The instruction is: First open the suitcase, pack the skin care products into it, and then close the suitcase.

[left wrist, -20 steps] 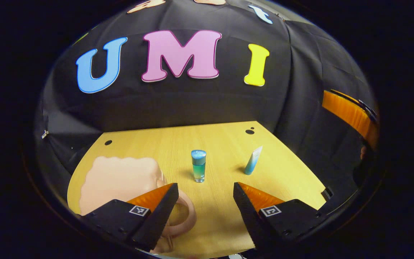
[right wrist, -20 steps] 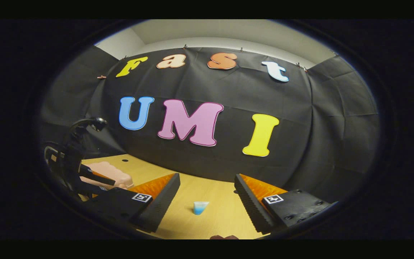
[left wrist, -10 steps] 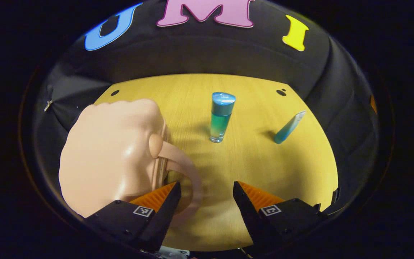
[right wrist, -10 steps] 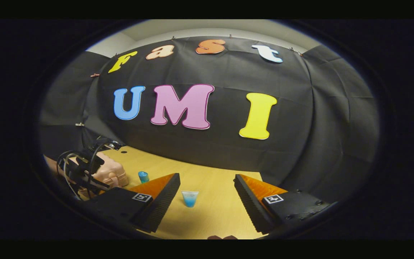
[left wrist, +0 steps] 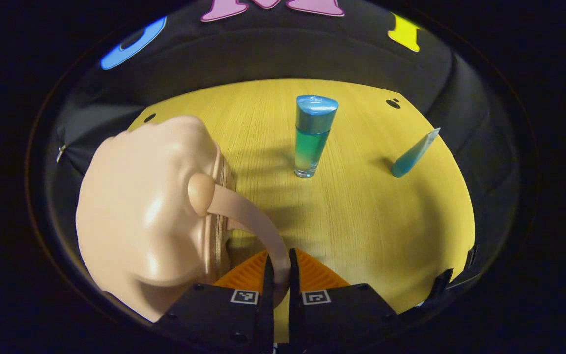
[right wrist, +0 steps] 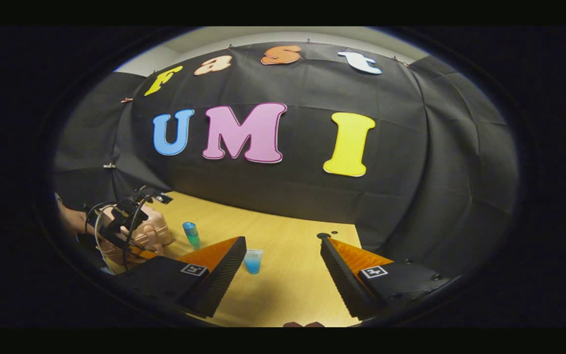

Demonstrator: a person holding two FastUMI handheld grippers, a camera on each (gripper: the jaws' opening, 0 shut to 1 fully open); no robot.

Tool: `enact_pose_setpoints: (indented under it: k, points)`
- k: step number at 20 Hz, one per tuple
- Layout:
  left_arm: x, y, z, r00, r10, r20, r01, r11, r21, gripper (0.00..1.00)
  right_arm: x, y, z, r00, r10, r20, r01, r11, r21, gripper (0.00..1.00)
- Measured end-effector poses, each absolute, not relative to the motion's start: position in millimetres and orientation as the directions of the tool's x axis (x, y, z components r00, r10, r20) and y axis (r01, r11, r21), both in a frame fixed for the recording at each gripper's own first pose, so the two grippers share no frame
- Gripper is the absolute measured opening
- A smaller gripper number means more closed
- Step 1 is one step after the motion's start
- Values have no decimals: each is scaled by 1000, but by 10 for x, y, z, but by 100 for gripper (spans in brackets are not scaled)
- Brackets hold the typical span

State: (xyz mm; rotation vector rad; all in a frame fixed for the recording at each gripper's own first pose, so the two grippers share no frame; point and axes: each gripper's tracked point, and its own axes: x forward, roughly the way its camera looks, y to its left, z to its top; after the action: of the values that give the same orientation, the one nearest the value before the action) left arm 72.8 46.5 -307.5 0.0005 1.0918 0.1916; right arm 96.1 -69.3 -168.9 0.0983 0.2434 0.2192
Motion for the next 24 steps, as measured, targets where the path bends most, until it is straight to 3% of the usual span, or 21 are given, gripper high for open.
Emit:
enact_pose_setpoints:
  k: [3, 6, 13, 18, 21, 24]
  points:
    - [740, 460, -2789, 450, 144, -881, -159, 984, 79, 10, 976, -702, -1704, 946, 229, -228, -203, 970, 130, 96]
    - [739, 503, -2293, 495, 91, -864, -157, 987, 13, 13, 1004, -629, -1700, 944, 240, -228, -214, 968, 132, 96]
    - [514, 1343, -980, 641, 91, -762, -167, 986, -23, 13, 1092, -223, -1425, 949, 241, -202, -218, 967, 129, 96]
    - [119, 2629, -335, 733, 226, -642, -227, 970, 83, 13, 1122, 257, -1107, 966, 183, -185, -153, 974, 165, 96]
    - [-194, 3701, -279, 710, 378, -594, -306, 925, 224, 12, 1159, 576, -970, 968, 163, -190, -129, 975, 181, 96]
    - [-304, 4517, -514, 691, 426, -584, -345, 905, 251, 12, 1204, 812, -860, 970, 150, -193, -119, 979, 163, 96]
